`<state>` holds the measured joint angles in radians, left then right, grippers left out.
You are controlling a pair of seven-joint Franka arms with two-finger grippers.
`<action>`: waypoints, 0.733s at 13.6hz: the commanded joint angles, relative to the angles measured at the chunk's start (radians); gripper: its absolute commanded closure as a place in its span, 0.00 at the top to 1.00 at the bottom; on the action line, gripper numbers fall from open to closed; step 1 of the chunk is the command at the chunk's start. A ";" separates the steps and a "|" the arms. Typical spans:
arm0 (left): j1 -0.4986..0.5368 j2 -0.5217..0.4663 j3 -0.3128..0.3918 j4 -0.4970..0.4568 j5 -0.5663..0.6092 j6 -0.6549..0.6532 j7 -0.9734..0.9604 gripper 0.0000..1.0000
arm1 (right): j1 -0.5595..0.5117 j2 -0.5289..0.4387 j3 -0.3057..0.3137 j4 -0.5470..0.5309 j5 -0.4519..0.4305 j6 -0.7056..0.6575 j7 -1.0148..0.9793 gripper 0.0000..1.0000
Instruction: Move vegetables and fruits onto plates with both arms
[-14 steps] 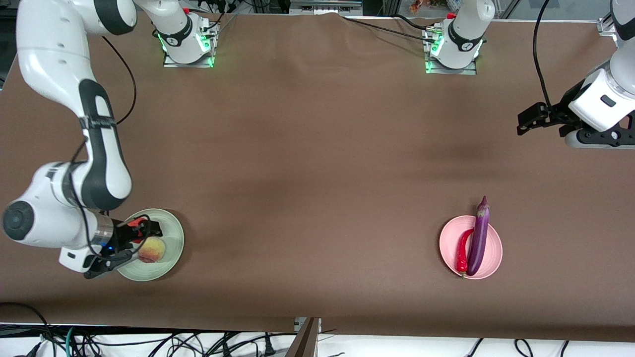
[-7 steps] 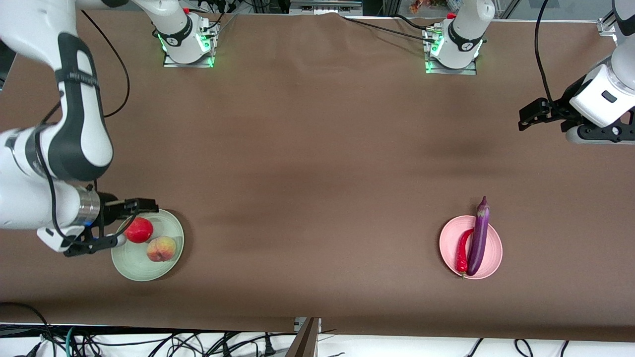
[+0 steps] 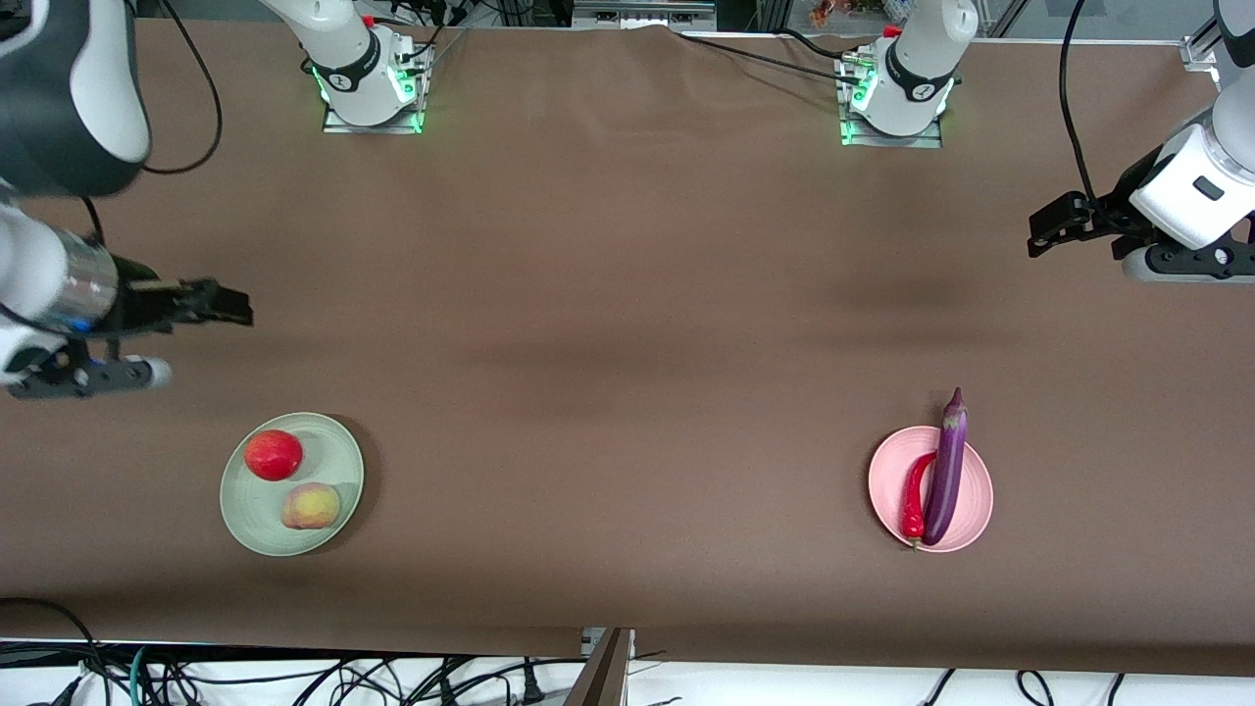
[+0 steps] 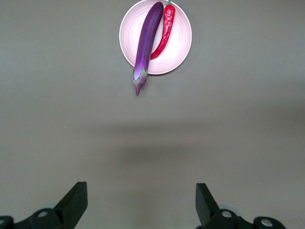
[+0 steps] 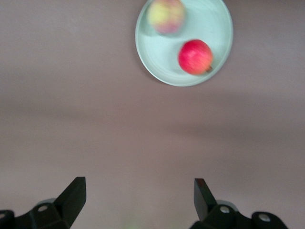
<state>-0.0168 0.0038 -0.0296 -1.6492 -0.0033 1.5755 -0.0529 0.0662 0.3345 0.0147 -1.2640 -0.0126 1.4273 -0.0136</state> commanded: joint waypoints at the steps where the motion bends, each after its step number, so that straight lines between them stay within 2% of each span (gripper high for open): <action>1: -0.003 -0.022 0.003 -0.015 0.019 -0.005 0.015 1.00 | -0.022 -0.179 0.007 -0.162 -0.035 0.024 0.009 1.00; 5: -0.003 -0.021 0.004 -0.006 0.017 -0.005 0.016 1.00 | -0.061 -0.236 0.004 -0.210 -0.046 0.004 0.003 1.00; 8: -0.003 -0.021 0.004 -0.006 0.017 -0.005 0.016 1.00 | -0.069 -0.319 0.004 -0.339 -0.041 0.001 0.027 1.00; 10: -0.003 -0.021 0.004 -0.006 0.017 -0.005 0.016 1.00 | -0.069 -0.336 0.010 -0.356 -0.043 0.001 0.026 1.00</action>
<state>-0.0168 0.0000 -0.0289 -1.6492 -0.0033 1.5755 -0.0529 0.0032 0.0659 0.0093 -1.5484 -0.0472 1.4207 -0.0061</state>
